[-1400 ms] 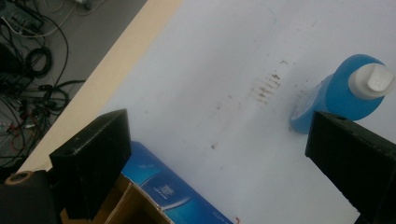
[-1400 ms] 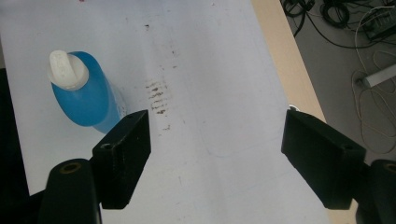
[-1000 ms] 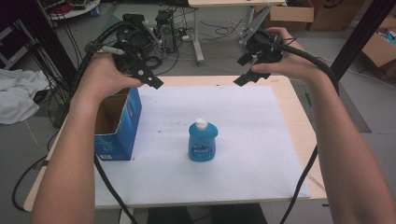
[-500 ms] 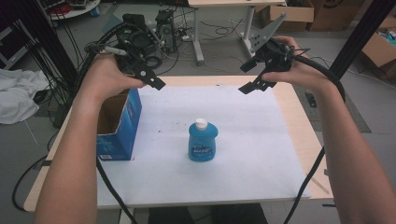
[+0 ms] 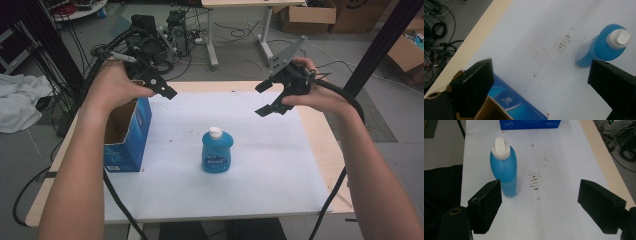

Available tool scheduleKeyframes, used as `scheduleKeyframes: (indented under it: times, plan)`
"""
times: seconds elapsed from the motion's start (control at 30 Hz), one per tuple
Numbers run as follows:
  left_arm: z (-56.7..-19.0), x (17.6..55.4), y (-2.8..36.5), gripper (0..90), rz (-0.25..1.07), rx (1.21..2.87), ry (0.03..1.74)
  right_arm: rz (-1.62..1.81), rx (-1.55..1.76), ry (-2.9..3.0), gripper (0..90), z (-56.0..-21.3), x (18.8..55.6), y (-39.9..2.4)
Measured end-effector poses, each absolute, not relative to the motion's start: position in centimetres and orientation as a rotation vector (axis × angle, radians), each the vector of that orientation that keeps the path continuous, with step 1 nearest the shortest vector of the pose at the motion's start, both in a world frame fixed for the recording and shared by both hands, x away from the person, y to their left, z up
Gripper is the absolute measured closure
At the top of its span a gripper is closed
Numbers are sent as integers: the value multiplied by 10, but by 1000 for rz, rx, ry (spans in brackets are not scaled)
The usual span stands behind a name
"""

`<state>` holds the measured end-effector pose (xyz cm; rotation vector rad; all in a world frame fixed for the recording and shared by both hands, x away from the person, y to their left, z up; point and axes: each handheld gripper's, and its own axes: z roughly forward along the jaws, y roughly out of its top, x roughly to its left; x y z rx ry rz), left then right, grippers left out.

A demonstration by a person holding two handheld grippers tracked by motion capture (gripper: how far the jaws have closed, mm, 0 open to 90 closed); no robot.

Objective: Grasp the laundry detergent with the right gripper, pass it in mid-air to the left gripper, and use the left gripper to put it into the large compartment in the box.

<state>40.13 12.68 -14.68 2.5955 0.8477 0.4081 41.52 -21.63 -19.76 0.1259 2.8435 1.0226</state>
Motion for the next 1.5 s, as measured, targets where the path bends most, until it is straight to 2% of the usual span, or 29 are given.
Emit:
scheduleKeyframes:
  times: [1.03,1.5]
  plan:
    - [-154,402,121,74,379,2616,827,1101,80,2921,186,-283,401,-187]
    - [-158,402,122,75,378,2620,833,1167,89,2929,185,-310,399,-174]
